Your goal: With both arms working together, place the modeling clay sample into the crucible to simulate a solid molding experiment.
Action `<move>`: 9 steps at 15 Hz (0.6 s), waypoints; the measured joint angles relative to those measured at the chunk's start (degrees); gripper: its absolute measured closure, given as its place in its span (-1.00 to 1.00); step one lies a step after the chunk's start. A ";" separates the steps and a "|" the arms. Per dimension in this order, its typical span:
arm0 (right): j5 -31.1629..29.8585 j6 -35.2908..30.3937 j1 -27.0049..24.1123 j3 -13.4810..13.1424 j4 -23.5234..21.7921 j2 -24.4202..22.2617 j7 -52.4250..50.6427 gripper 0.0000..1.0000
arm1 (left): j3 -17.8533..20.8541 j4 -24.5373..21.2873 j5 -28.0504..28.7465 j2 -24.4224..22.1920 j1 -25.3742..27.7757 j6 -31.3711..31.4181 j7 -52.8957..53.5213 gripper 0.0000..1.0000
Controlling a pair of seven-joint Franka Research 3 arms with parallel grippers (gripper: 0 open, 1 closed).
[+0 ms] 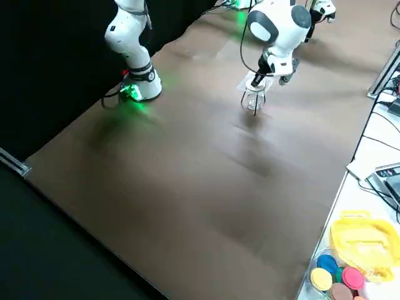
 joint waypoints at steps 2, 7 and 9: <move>0.44 -0.23 -0.53 -0.09 -0.01 0.30 -0.01 0.22 | 0.07 -0.59 0.00 0.00 0.02 0.00 0.00 -0.79; 0.98 -0.34 -0.74 -0.02 -0.04 1.26 -0.08 0.32 | 0.08 -0.92 0.00 0.00 0.02 0.00 -0.87 -0.51; 1.42 -0.36 -0.66 0.08 -0.04 1.87 -0.09 0.34 | 0.09 -0.96 0.02 0.12 0.02 0.00 -0.94 -0.46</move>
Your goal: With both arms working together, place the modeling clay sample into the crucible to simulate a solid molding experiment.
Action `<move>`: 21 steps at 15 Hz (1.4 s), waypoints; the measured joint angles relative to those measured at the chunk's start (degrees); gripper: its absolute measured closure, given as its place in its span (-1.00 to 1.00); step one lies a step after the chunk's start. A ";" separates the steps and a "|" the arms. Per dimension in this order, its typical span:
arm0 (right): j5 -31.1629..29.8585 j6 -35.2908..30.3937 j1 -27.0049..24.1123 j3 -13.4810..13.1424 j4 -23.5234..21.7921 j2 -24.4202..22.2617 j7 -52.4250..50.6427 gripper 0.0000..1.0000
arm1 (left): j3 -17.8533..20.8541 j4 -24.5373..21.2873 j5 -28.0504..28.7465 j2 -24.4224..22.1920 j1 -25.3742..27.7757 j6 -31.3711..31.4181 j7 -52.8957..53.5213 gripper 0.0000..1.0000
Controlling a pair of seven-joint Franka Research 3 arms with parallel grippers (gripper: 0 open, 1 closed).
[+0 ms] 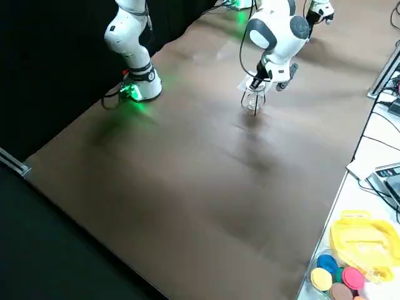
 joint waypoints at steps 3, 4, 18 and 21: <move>0.32 0.00 0.06 0.06 0.00 0.60 -0.02 0.35 | 0.01 -0.01 0.02 0.45 0.00 0.01 -0.04 -0.44; 0.37 0.00 0.05 0.06 0.00 0.66 -0.02 0.37 | 0.01 -0.01 0.02 0.54 0.00 0.04 -0.29 -0.44; 0.65 0.00 0.35 0.09 0.01 0.67 0.01 0.69 | 0.16 1.00 0.03 0.54 0.19 0.48 -2.32 0.18; 0.70 0.00 0.37 0.09 0.01 0.67 0.04 0.81 | 0.17 1.50 0.04 0.54 0.28 0.48 -2.32 0.19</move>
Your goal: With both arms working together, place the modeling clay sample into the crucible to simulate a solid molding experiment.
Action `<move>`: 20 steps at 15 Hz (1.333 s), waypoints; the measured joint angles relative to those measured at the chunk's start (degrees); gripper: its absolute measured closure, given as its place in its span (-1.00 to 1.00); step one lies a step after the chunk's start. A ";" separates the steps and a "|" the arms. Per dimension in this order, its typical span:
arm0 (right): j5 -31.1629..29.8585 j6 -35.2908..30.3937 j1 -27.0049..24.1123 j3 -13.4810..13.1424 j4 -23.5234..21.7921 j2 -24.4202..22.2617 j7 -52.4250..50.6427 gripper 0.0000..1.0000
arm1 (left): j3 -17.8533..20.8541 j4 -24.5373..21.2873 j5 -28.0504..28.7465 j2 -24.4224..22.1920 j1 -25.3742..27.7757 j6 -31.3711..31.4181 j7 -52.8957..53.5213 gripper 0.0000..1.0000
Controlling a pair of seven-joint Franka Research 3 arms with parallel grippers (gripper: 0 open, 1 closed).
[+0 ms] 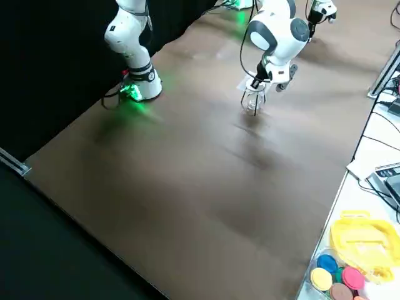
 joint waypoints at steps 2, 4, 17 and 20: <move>0.01 0.00 0.00 0.00 0.00 0.00 0.00 0.83 | 0.01 0.24 0.00 -0.03 0.06 0.00 0.00 0.19; 0.02 0.00 0.00 0.00 0.00 0.00 0.00 0.84 | 0.01 0.58 0.01 -0.14 0.06 0.02 0.00 0.19; 4.75 -8.44 0.26 0.04 4.71 -0.12 0.19 0.90 | -0.22 6.67 0.32 -2.68 -0.56 -3.48 0.00 0.22; 7.98 -10.26 2.10 0.21 6.96 -0.22 3.74 0.90 | -0.26 8.15 0.37 -2.72 -1.02 -4.43 0.00 0.22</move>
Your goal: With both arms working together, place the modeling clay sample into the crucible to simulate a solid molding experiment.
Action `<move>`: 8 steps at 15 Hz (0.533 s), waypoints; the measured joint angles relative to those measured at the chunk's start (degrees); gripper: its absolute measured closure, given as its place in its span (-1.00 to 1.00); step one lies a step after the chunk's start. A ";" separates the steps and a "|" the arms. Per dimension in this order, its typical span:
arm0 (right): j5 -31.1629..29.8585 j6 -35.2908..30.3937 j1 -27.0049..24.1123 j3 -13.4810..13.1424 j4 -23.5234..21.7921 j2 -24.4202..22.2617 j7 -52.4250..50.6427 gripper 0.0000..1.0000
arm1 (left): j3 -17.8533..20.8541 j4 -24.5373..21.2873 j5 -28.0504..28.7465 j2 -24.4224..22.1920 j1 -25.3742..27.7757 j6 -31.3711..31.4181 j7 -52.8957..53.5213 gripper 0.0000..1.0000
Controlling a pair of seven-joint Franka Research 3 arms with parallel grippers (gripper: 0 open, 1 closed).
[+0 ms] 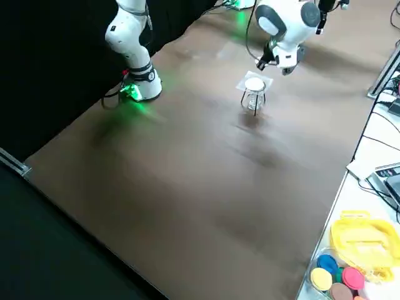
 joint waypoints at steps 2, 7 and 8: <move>2.73 0.03 2.77 0.20 0.98 -0.01 3.05 0.90 | 0.00 0.76 0.01 0.00 -0.46 -0.02 0.00 0.22; 10.02 3.75 10.19 0.32 1.18 0.01 8.79 0.90 | -0.32 2.99 0.01 -1.17 -1.38 -0.05 0.00 0.22; 10.33 5.19 11.11 0.33 1.18 0.03 11.00 0.90 | -0.34 3.16 0.01 -1.82 -1.55 -0.29 -0.06 0.22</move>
